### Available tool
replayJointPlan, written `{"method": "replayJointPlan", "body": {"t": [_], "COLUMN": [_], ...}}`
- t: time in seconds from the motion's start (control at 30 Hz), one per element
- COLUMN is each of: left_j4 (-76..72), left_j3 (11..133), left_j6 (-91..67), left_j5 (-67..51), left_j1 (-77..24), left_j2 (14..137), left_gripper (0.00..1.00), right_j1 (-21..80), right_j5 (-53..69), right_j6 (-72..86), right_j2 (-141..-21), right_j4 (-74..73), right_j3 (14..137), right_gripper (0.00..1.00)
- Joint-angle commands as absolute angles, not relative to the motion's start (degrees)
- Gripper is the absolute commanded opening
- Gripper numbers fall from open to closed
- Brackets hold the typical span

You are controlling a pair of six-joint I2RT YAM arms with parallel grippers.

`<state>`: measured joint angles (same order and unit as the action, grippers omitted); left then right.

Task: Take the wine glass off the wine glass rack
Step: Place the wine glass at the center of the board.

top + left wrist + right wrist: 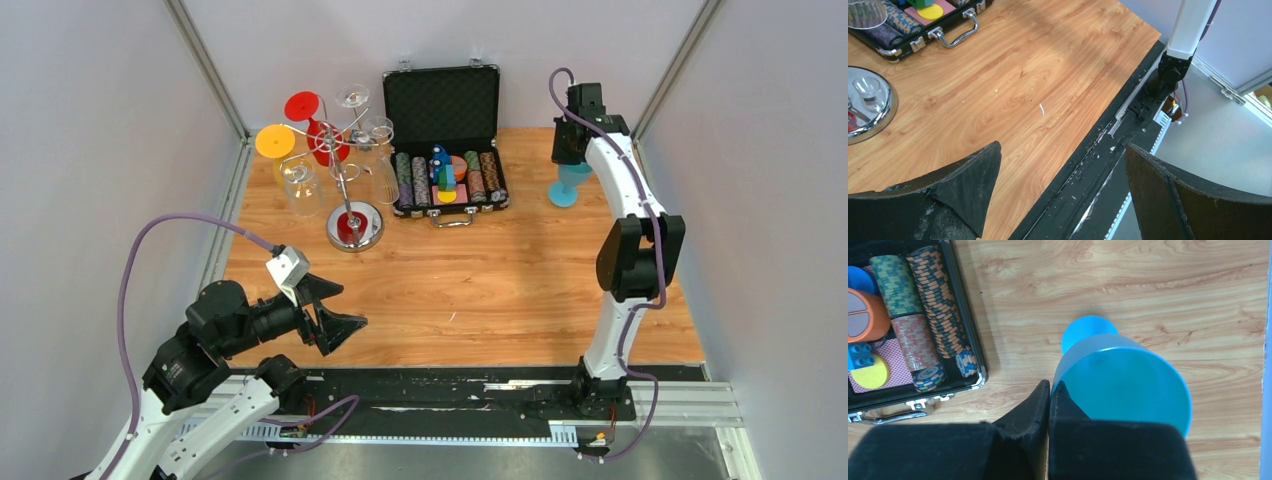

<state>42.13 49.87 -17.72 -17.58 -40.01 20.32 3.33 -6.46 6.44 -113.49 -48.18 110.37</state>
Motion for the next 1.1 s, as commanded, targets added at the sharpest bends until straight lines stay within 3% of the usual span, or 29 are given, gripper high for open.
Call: {"method": "replayJointPlan", "body": {"t": [0.0, 0.57, 0.7, 0.83, 0.9, 1.07], "left_j4": [40.1, 40.2, 40.1, 40.2, 40.2, 40.2], "left_j3": [49.6, 49.6, 49.6, 49.6, 49.6, 49.6], "left_j6": [-18.3, -18.3, -18.3, -18.4, -18.3, -18.4], "left_j5": [-17.1, -16.9, -17.0, -16.8, -16.9, -16.6], "left_j1": [-39.9, -39.9, -39.9, -39.9, -39.9, -39.9], "left_j2": [20.5, 20.5, 20.5, 20.5, 20.5, 20.6], "left_gripper": [1.00, 1.00, 1.00, 1.00, 1.00, 1.00], "right_j1": [2.1, 1.1, 1.1, 1.1, 1.1, 1.1], "right_j5": [-6.2, -4.8, -5.7, -6.8, -7.2, -6.4], "right_j6": [7.5, 8.1, 8.3, 8.3, 8.4, 9.1], "right_j2": [-115.0, -121.1, -121.3, -120.8, -120.2, -117.7], "right_j4": [-50.1, -54.8, -55.0, -55.0, -55.1, -55.1], "right_j3": [114.8, 120.8, 121.3, 122.5, 123.2, 124.8], "right_gripper": [0.00, 0.01, 0.15, 0.24, 0.34, 0.42]}}
